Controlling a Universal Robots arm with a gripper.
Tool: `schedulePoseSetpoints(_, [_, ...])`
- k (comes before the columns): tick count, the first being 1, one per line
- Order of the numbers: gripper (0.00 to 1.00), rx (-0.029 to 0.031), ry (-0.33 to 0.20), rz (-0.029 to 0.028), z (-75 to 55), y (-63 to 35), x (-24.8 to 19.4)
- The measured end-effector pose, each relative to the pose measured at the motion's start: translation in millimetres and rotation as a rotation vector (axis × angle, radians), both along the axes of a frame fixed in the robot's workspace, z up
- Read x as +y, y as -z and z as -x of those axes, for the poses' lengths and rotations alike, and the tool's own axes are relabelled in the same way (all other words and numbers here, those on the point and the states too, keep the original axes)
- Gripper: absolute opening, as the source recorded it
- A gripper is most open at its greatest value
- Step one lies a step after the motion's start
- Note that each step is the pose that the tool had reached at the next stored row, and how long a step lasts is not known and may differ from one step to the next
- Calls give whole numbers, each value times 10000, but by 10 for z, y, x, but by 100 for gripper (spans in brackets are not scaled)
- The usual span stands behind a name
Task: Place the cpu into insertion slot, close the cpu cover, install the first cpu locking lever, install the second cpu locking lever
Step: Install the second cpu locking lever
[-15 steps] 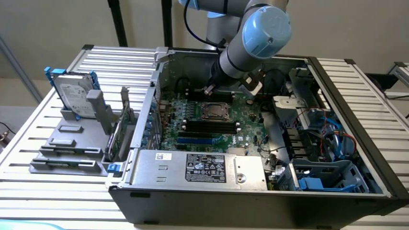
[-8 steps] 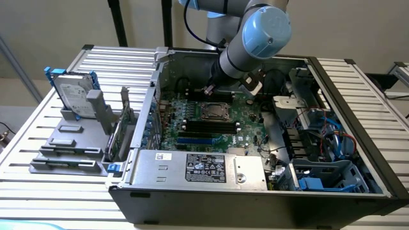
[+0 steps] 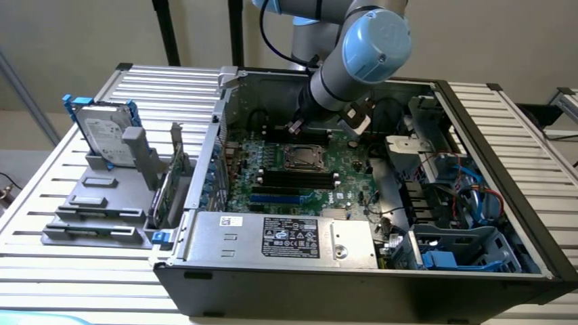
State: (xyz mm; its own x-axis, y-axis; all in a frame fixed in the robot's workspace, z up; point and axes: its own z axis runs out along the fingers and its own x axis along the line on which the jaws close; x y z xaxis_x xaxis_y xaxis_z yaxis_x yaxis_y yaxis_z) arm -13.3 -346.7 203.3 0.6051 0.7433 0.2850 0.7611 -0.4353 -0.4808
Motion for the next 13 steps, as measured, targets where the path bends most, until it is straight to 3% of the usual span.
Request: schedulePoseSetpoints(13, [11,0,2,-69,0,0,0])
